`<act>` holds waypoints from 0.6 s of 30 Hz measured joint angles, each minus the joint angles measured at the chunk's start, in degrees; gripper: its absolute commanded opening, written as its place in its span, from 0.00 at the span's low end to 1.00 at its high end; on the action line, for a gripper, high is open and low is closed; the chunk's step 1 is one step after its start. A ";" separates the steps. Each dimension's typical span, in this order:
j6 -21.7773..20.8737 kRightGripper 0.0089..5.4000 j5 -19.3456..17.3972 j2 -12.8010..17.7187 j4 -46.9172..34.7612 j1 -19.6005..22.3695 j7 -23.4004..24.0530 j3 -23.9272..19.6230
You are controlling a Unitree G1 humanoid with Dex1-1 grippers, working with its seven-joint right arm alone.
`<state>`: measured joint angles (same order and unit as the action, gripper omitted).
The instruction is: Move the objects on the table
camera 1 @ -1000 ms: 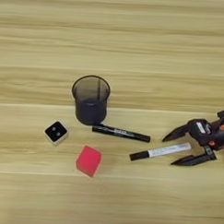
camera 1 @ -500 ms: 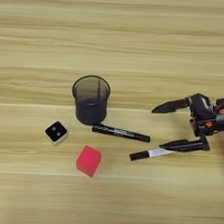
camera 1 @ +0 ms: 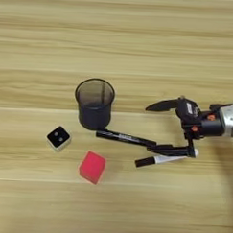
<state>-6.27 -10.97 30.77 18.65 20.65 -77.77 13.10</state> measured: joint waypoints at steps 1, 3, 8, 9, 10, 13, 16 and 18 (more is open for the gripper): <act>0.01 0.99 1.28 -0.15 0.02 0.00 0.97 0.18; -0.11 0.99 2.73 -0.22 0.10 0.02 1.61 0.56; -1.59 0.99 6.43 -0.38 0.94 0.02 3.08 1.51; -1.85 0.99 7.37 -0.39 1.45 0.01 3.60 1.79; -1.89 0.99 8.10 -0.43 1.64 0.01 4.01 2.03; -1.95 0.99 10.16 -1.14 2.45 0.04 5.73 2.51; -1.86 0.97 11.41 -1.75 3.18 0.05 6.42 2.85; -1.69 0.93 11.86 -2.13 3.82 0.09 7.18 2.97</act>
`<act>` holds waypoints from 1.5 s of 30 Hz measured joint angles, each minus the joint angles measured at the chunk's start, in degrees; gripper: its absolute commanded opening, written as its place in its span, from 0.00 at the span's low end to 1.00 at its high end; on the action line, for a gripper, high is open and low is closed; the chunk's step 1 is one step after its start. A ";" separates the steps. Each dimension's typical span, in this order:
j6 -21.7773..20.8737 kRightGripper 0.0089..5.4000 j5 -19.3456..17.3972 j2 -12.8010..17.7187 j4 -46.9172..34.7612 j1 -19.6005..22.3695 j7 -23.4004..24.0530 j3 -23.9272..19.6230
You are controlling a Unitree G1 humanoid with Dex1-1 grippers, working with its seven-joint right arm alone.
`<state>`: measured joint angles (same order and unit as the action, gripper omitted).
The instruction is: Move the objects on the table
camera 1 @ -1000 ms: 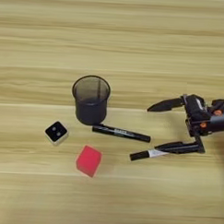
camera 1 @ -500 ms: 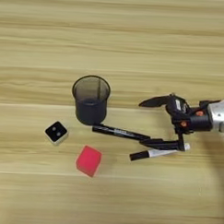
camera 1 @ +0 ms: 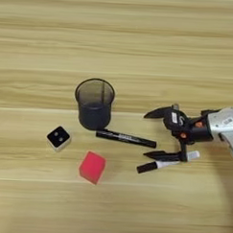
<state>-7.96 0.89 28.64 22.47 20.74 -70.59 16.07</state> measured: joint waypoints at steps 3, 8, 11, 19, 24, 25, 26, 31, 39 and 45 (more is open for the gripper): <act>0.81 0.86 0.62 -1.28 0.57 0.75 1.20 0.11; 1.19 0.76 1.44 -2.70 2.01 1.84 2.81 0.14; 1.18 0.70 1.85 -2.70 2.11 1.84 2.85 0.15; 1.11 0.55 2.20 -2.71 2.18 1.84 3.38 0.23; 1.08 0.46 2.22 -2.73 2.30 1.84 3.74 0.27; 1.07 0.44 2.22 -2.73 2.33 1.84 3.76 0.28; 1.07 0.43 2.23 -2.73 2.34 1.84 3.77 0.29; 1.00 0.33 2.24 -2.75 2.44 1.84 3.84 0.33; 0.86 0.17 2.25 -2.91 2.64 1.85 3.94 0.35; 0.65 0.16 2.25 -3.19 2.79 1.87 3.96 0.36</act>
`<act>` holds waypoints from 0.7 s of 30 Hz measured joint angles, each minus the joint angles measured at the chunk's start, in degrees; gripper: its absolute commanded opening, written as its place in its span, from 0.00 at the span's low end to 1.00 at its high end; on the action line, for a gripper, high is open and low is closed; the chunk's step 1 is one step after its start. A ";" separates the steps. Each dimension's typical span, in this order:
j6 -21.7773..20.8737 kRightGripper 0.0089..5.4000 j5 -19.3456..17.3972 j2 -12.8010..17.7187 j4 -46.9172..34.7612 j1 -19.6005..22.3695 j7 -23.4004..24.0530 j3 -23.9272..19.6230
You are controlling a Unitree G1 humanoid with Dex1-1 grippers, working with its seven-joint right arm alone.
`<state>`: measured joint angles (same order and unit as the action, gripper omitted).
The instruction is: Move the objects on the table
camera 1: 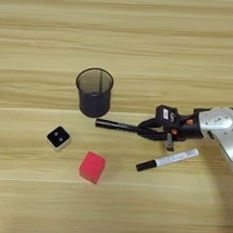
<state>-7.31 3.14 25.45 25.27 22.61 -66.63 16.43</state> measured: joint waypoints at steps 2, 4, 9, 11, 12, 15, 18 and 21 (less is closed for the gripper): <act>0.00 0.16 0.00 -0.12 0.00 0.00 -0.09 0.02; -0.02 0.16 0.00 -0.19 0.00 0.00 -0.21 0.05; -1.04 0.16 -0.18 -0.21 -0.03 0.01 -1.62 0.11; -1.76 0.16 -0.20 -0.18 -0.10 0.02 -2.59 0.13; -2.09 0.16 -0.21 -0.15 -0.16 0.02 -2.86 0.13; -2.86 0.16 -0.44 0.23 -0.43 0.21 -4.24 0.03; -3.74 0.16 -1.62 1.03 -1.53 0.95 -6.03 -0.63; -4.41 0.16 -2.96 1.38 -2.94 1.47 -7.21 -1.29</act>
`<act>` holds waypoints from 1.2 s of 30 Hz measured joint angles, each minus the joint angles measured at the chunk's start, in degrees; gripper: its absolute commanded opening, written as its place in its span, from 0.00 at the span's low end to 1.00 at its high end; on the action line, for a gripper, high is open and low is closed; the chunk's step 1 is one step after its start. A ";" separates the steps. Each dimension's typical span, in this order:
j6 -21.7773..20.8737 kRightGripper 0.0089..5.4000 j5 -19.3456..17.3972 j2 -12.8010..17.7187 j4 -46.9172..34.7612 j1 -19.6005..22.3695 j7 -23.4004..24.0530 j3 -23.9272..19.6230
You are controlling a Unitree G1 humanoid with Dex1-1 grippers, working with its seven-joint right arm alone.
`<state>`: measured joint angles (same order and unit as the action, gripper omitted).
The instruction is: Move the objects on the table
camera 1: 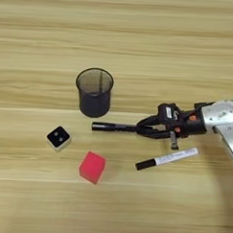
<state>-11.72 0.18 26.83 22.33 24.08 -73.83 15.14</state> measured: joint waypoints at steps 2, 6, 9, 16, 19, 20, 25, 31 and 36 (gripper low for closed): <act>0.02 0.16 -1.63 0.12 -1.04 0.15 -1.52 -0.51; 0.76 0.16 -4.25 0.53 -2.64 0.29 -2.99 -2.27; 1.45 0.16 -6.23 1.07 -2.95 0.43 -3.39 -3.94; 1.51 0.16 -10.58 6.01 -3.09 1.35 -5.61 -10.02; 1.24 0.16 -10.89 7.38 -2.00 1.45 -5.74 -11.74; 1.24 0.16 -11.07 7.79 -1.85 1.46 -5.81 -12.20; 0.99 0.16 -11.79 11.69 2.88 1.55 -7.81 -15.61; -3.39 0.16 -7.74 11.60 14.86 4.38 -5.85 -15.01; -7.29 0.16 -4.35 10.79 23.49 6.51 -4.04 -13.90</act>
<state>-19.00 -4.17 37.62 45.82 30.59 -77.88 1.24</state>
